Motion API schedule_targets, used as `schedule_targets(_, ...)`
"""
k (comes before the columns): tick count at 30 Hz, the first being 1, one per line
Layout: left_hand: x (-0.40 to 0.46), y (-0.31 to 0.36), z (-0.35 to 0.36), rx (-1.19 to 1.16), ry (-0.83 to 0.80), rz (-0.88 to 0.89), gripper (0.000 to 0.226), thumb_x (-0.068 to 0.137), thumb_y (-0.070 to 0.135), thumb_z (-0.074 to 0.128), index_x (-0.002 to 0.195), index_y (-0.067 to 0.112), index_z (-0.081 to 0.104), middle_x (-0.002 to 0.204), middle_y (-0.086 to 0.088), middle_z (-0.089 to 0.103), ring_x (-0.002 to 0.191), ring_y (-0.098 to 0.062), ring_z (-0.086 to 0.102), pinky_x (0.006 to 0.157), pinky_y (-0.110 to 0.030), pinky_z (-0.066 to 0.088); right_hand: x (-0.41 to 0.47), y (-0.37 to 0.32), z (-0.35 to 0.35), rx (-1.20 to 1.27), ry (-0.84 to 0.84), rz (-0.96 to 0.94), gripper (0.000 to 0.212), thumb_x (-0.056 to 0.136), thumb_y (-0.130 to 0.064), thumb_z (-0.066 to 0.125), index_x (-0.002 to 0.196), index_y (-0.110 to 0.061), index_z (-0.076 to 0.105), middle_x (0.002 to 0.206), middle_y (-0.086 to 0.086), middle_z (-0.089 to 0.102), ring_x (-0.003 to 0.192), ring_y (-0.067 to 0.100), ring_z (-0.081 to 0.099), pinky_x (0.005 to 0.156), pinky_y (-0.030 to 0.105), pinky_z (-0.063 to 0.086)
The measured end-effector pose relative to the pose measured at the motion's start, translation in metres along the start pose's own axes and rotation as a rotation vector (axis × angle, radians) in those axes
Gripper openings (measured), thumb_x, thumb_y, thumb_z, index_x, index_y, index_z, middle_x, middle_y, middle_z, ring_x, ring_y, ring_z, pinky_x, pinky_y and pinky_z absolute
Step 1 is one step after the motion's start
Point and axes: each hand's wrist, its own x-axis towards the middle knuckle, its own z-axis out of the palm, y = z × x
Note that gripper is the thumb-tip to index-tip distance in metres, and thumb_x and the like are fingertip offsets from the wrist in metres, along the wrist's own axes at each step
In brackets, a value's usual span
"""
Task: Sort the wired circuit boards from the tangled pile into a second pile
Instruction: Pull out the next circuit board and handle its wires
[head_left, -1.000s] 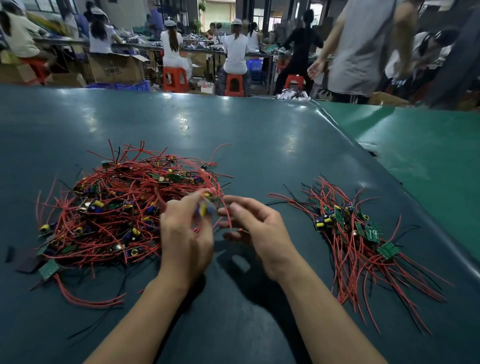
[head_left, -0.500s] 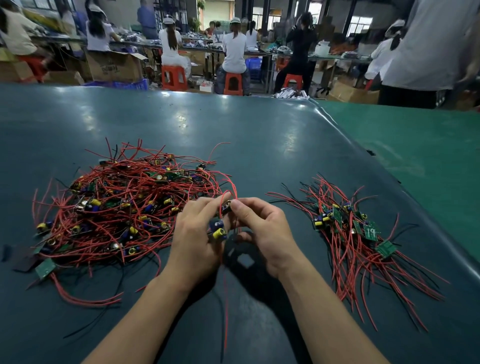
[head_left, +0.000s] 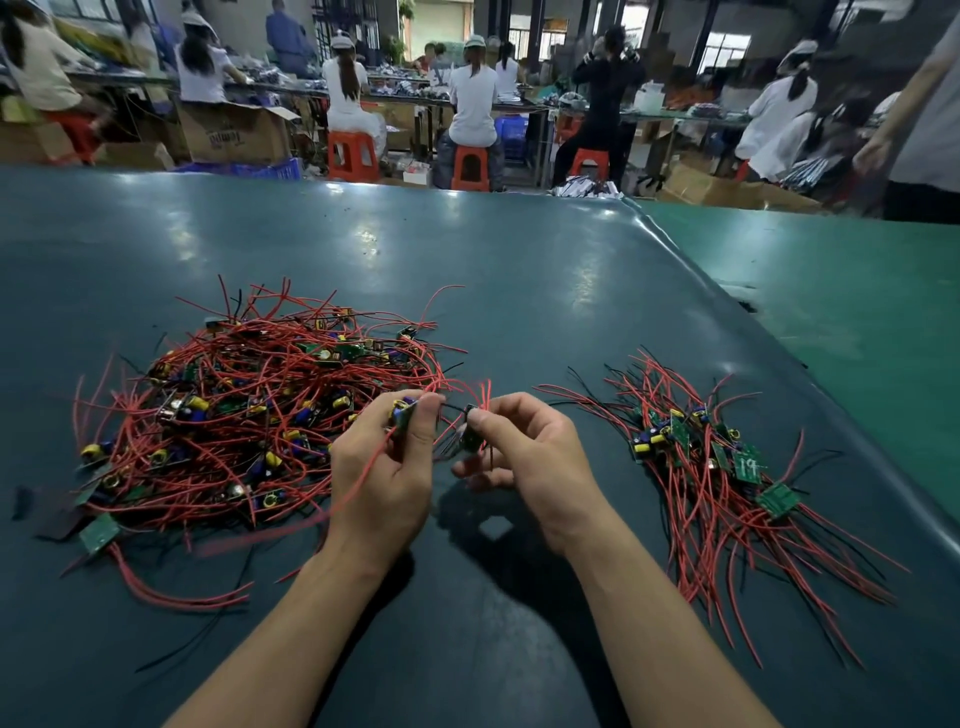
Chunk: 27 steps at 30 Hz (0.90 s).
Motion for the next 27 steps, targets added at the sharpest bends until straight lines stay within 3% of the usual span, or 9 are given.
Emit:
schedule_targets(3, -0.001, -0.001, 0.001, 0.012, 0.081, -0.005, 0.025, 0.098, 0.027, 0.052, 0.084, 0.013, 0.067, 0.068, 0.014, 0.058, 0.064, 0.000, 0.056, 0.064, -0.015, 0.043, 0.001, 0.005, 0.002, -0.120, -0.012, -0.038, 0.012, 0.090, -0.008, 0.067, 0.084, -0.011, 0.057, 0.075, 0.009, 0.059, 0.056, 0.015, 0.060, 0.048, 0.023, 0.050)
schedule_targets(7, -0.001, 0.003, 0.003, -0.024, 0.126, 0.000, 0.021, 0.100, 0.022, 0.052, 0.082, 0.015, 0.061, 0.065, 0.011, 0.055, 0.061, 0.001, 0.055, 0.062, -0.008, 0.039, 0.001, 0.005, 0.002, -0.086, -0.038, -0.119, 0.011, 0.089, -0.006, 0.068, 0.085, -0.013, 0.060, 0.076, -0.001, 0.063, 0.071, 0.017, 0.065, 0.054, 0.021, 0.052)
schedule_targets(10, 0.000, 0.003, 0.005, -0.062, 0.135, -0.064, 0.028, 0.099, 0.024, 0.050, 0.080, 0.007, 0.062, 0.063, 0.009, 0.055, 0.062, 0.004, 0.056, 0.062, -0.004, 0.039, -0.001, 0.005, 0.000, -0.167, -0.120, -0.134, 0.012, 0.089, -0.005, 0.069, 0.091, -0.015, 0.062, 0.077, -0.006, 0.065, 0.066, 0.016, 0.068, 0.054, 0.022, 0.052)
schedule_targets(14, -0.002, 0.002, 0.002, -0.060, 0.134, 0.036, 0.026, 0.101, 0.021, 0.048, 0.088, 0.005, 0.063, 0.069, 0.006, 0.057, 0.066, 0.002, 0.057, 0.068, -0.007, 0.041, -0.003, 0.008, 0.005, -0.325, -0.138, -0.168, 0.020, 0.088, -0.010, 0.072, 0.097, -0.025, 0.063, 0.078, -0.008, 0.062, 0.063, 0.006, 0.062, 0.053, 0.022, 0.050)
schedule_targets(19, -0.001, 0.000, 0.004, -0.032, 0.217, 0.052, 0.021, 0.101, 0.026, 0.046, 0.092, 0.014, 0.060, 0.072, 0.009, 0.057, 0.065, 0.002, 0.057, 0.066, -0.006, 0.041, -0.001, 0.007, 0.006, -0.295, 0.000, -0.231, 0.020, 0.087, -0.009, 0.072, 0.095, -0.026, 0.065, 0.071, -0.010, 0.060, 0.061, 0.016, 0.062, 0.053, 0.021, 0.046)
schedule_targets(24, 0.013, -0.011, -0.002, -0.151, 0.424, -0.261, 0.019, 0.104, 0.033, 0.043, 0.089, 0.029, 0.055, 0.068, 0.004, 0.053, 0.058, -0.008, 0.049, 0.057, -0.030, 0.041, 0.000, 0.003, 0.003, -0.223, 0.051, -0.233, 0.022, 0.089, -0.001, 0.068, 0.089, -0.022, 0.070, 0.073, -0.010, 0.064, 0.064, 0.011, 0.060, 0.055, 0.018, 0.048)
schedule_targets(27, 0.018, -0.014, -0.008, -0.249, 0.544, -0.337, 0.013, 0.105, 0.030, 0.041, 0.101, 0.026, 0.053, 0.068, 0.004, 0.055, 0.053, -0.005, 0.047, 0.050, -0.022, 0.038, 0.003, -0.004, -0.005, 0.000, 0.175, -0.204, 0.018, 0.090, 0.001, 0.064, 0.094, -0.015, 0.070, 0.073, -0.006, 0.064, 0.058, 0.011, 0.057, 0.052, 0.017, 0.046)
